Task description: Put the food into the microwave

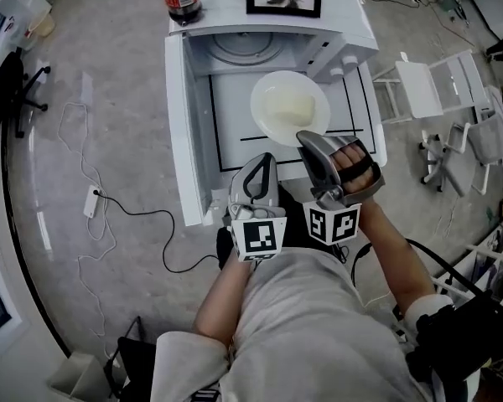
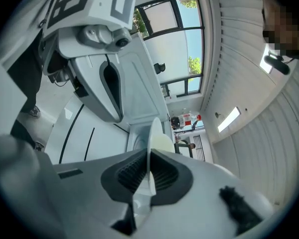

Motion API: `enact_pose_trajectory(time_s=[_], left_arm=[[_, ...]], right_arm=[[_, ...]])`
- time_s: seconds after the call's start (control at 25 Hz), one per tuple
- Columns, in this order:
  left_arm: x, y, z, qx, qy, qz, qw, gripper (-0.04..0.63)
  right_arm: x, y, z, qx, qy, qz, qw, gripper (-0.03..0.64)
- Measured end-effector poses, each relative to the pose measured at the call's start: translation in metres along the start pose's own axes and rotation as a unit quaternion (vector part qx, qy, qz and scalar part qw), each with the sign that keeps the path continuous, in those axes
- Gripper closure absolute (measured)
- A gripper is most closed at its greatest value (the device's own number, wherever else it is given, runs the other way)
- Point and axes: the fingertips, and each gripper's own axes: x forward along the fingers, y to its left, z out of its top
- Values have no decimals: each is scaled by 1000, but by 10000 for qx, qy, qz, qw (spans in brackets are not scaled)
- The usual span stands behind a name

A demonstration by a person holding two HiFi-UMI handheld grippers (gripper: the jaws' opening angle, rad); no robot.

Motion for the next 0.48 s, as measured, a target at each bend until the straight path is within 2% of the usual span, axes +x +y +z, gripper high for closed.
enact_pose_trajectory(time_s=[0.28, 0.48], left_arm=[[22, 12, -11, -45, -18, 602, 9982, 588], [43, 24, -20, -10, 39, 863, 9963, 588]], right_arm=[[43, 6, -14, -93, -388, 136, 9991, 597], [70, 13, -21, -105, -548, 211, 9982, 597]])
